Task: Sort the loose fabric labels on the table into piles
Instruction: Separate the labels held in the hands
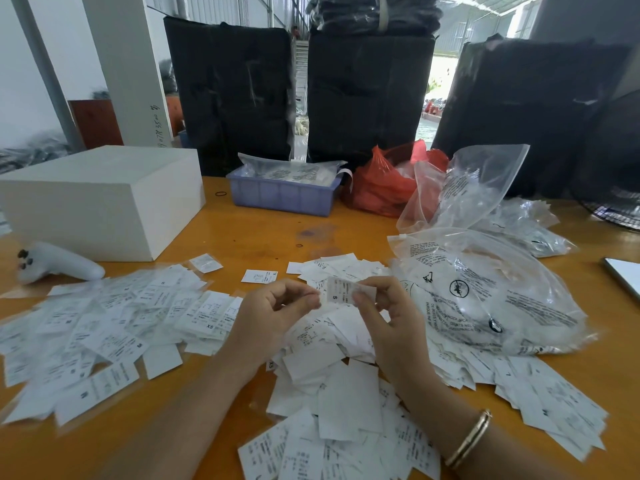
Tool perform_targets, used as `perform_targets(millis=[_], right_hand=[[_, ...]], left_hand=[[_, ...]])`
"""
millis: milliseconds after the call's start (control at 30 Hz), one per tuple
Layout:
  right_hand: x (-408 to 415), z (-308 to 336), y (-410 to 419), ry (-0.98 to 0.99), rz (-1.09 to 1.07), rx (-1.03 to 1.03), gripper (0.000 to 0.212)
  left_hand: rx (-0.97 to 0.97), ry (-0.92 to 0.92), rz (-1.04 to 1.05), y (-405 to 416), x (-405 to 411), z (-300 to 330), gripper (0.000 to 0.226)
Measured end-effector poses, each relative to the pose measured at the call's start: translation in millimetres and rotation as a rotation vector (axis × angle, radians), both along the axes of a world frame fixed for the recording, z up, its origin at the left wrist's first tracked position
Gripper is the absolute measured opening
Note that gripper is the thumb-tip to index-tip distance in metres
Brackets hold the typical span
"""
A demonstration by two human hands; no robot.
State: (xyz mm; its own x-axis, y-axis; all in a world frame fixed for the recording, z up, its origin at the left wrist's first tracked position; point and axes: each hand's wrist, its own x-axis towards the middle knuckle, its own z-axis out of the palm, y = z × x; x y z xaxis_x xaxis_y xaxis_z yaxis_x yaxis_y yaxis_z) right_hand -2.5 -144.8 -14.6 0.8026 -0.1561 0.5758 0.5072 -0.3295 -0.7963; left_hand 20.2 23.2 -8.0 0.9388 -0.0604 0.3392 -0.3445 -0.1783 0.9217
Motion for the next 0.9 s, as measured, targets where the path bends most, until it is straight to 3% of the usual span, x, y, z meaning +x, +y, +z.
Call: perform_targets(millis=[267,500,900], right_hand=[[-0.5,1.2,0.5,-0.006,0.005,0.024,0.026],[-0.6,0.8,2.3,-0.015,0.076,-0.103,0.032],[-2.1,1.5,5.3,0.181,0.171,-0.161,0.02]], left_hand=[[-0.033,0.01,-0.006,-1.0,0.4,0.4,0.009],[-0.037,-0.001,-0.029,0.2,0.4,0.4,0.002],[0.032,-0.025,-0.115,-2.6,0.1,-2.4,0.011]])
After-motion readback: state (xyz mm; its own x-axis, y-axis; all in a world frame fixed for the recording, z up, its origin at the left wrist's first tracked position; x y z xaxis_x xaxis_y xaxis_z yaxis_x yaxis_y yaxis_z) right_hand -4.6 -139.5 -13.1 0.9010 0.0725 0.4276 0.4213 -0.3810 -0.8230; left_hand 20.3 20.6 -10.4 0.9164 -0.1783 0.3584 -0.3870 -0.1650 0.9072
